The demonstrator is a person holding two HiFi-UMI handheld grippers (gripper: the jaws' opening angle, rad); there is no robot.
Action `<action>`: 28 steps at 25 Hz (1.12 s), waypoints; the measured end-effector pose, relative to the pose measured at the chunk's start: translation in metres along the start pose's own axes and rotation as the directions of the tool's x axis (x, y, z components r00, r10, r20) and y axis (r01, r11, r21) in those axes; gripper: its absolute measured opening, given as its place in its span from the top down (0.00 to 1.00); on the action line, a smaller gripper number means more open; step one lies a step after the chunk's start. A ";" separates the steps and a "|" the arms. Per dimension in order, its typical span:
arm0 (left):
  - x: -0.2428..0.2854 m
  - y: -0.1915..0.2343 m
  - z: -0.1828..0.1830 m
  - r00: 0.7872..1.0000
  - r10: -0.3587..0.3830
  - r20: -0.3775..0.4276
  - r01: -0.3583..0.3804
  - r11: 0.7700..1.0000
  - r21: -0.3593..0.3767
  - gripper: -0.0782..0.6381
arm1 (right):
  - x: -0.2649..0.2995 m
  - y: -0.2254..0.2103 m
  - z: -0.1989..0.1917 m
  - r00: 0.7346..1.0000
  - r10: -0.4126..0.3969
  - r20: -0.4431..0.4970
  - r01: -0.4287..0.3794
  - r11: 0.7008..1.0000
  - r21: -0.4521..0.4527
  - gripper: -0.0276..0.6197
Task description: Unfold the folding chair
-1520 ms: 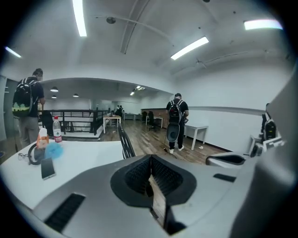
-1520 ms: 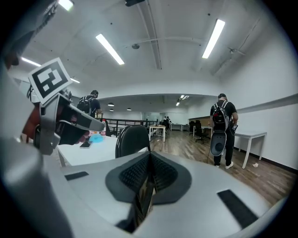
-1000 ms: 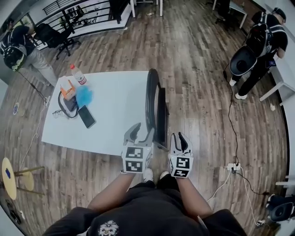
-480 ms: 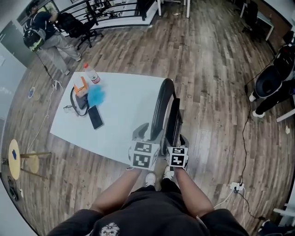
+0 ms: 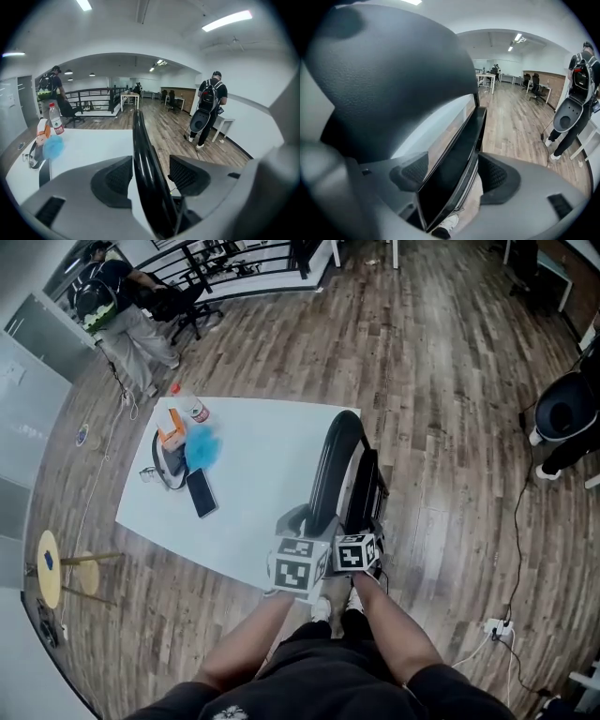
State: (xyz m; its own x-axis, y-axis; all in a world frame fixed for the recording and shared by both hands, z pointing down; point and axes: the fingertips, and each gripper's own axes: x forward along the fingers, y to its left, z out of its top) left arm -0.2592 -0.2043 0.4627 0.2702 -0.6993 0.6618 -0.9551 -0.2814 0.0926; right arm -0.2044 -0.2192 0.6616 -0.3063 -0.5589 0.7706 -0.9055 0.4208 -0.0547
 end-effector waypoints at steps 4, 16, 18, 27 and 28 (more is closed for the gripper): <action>0.007 0.004 -0.001 1.000 0.009 -0.009 -0.009 1.000 -0.011 0.55 | 0.015 -0.004 -0.004 1.000 0.001 -0.031 -0.001 1.000 -0.002 0.47; 0.019 -0.008 -0.010 0.985 -0.166 -0.052 0.162 0.983 -0.084 0.57 | 0.021 -0.002 -0.008 0.998 0.020 -0.054 -0.021 1.000 -0.015 0.47; 0.018 -0.006 -0.009 0.982 -0.183 -0.052 0.177 0.980 -0.092 0.57 | 0.014 -0.006 -0.005 0.999 0.021 -0.049 -0.021 1.000 0.004 0.47; 0.017 -0.016 -0.008 0.960 -0.274 -0.060 0.269 0.960 -0.085 0.58 | 0.002 -0.037 -0.020 0.999 0.039 -0.013 -0.036 0.986 0.161 0.47; 0.016 -0.019 -0.008 0.958 -0.279 -0.062 0.273 0.958 -0.086 0.58 | 0.000 -0.039 -0.021 0.999 0.042 -0.013 -0.040 0.986 0.162 0.47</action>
State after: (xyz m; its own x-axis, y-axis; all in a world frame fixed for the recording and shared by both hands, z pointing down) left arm -0.2380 -0.2053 0.4777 0.5180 -0.5511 0.6542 -0.8516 -0.4042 0.3338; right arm -0.1627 -0.2206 0.6770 -0.3405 -0.5313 0.7757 -0.9283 0.3213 -0.1875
